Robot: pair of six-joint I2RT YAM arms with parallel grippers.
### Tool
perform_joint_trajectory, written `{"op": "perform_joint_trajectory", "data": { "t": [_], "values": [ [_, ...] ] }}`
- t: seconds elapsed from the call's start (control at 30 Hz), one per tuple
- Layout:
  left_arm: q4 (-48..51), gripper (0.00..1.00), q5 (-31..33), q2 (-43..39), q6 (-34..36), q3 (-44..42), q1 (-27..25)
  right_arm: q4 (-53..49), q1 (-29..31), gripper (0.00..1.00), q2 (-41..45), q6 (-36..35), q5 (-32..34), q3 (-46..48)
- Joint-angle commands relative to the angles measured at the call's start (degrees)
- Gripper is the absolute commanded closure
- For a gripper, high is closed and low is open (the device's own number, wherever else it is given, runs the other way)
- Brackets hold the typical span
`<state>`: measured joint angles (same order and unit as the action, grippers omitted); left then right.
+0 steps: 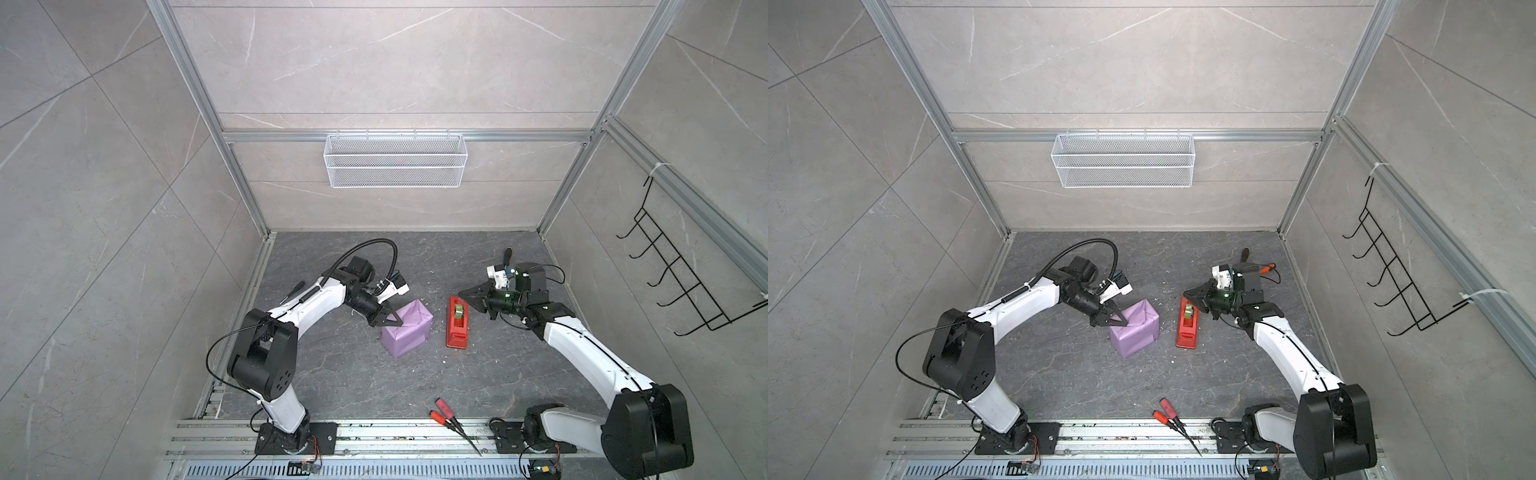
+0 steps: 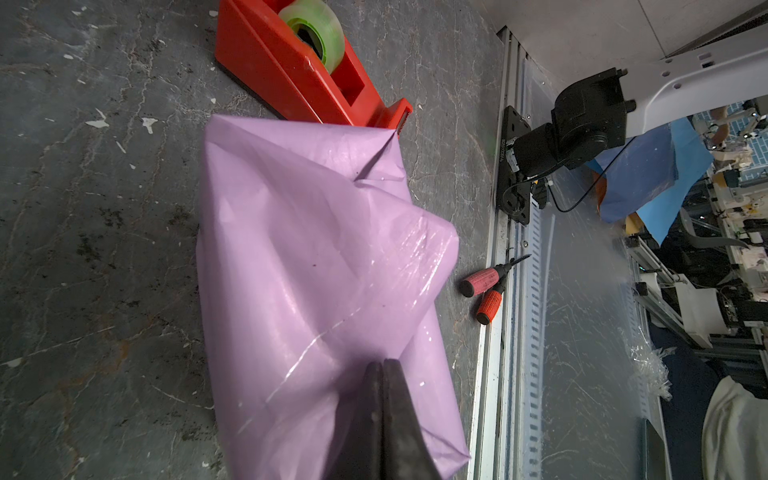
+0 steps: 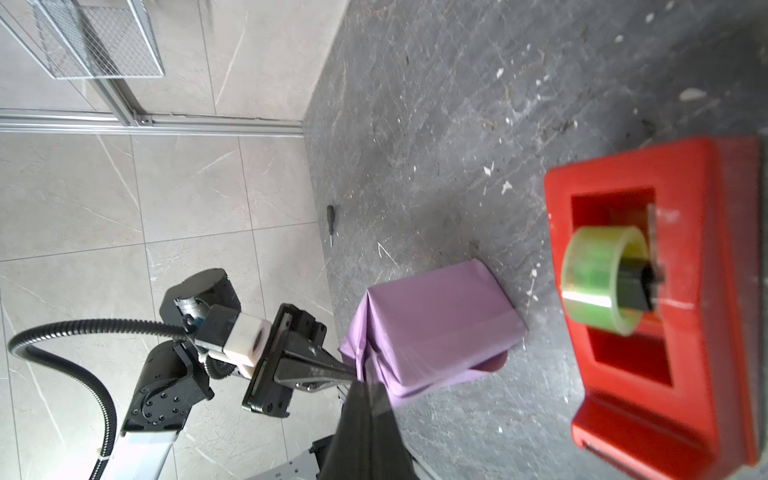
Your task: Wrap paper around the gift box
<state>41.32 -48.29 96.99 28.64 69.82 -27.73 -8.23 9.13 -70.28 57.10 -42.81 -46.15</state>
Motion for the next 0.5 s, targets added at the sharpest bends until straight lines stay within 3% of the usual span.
{"op": "perform_joint_trajectory", "data": {
  "t": [0.0, 0.23, 0.47],
  "values": [
    [1.87, 1.00, 6.73, 2.08, -0.16, -1.88, -0.58, -1.94, 1.38, 1.00, 3.56, -0.82, 0.08, 3.03],
    [1.66, 1.00, 6.71, 2.50, -0.17, -1.82, -0.58, -7.27, 5.36, 1.00, 9.50, -1.76, 2.19, 13.37],
    [2.07, 1.00, 6.73, 2.71, -0.02, -1.69, -0.58, -6.05, 7.49, 1.00, 12.19, -0.11, 3.77, 21.92]
  ]
}}
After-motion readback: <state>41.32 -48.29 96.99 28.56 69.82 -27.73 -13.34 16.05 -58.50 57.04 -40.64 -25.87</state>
